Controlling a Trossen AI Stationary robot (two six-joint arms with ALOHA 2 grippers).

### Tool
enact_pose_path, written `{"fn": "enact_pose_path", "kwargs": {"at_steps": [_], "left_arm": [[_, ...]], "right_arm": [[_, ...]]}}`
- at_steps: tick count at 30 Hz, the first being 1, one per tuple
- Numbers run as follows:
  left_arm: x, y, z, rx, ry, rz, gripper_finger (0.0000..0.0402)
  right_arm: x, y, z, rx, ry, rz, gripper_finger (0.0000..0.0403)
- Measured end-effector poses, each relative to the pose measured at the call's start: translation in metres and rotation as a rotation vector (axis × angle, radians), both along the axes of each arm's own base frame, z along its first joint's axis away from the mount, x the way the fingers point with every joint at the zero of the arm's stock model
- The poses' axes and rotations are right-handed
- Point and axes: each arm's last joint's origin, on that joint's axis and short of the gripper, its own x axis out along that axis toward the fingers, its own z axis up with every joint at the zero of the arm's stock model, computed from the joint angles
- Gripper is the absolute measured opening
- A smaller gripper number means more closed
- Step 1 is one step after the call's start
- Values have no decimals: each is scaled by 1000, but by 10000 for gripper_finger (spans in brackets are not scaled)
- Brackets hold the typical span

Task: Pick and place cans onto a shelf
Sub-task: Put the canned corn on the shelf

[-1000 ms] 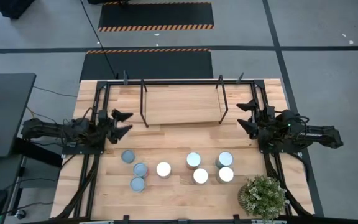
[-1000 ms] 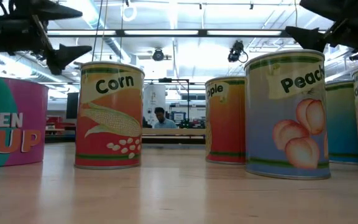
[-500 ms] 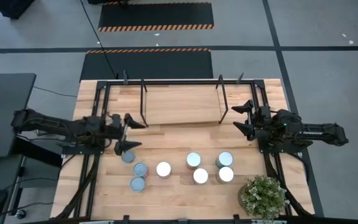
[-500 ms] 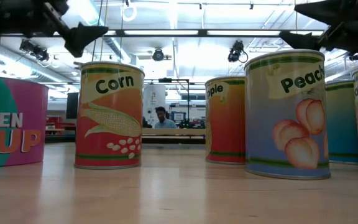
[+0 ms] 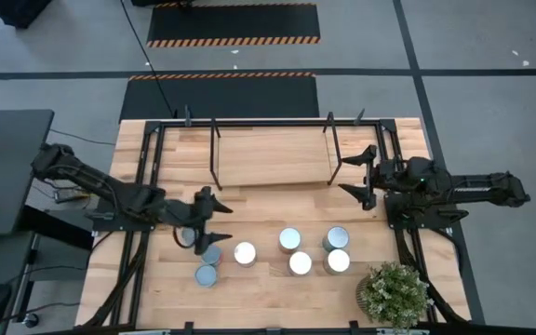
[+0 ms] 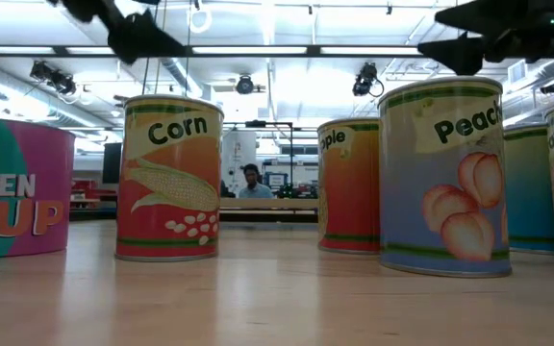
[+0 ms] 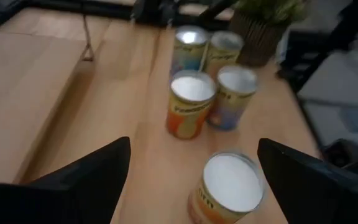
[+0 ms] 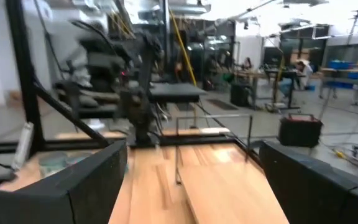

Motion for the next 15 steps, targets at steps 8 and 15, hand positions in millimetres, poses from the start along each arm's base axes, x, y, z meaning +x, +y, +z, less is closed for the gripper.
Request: {"fn": "enact_pose_path", "kwargs": {"at_steps": [8, 15], "left_arm": [[47, -18, 13, 52, 154, 70, 354], [78, -24, 1, -4, 300, 20, 354]], "right_arm": [[16, 5, -7, -11, 102, -1, 373], [21, 11, -7, -35, 97, 18, 373]]}}
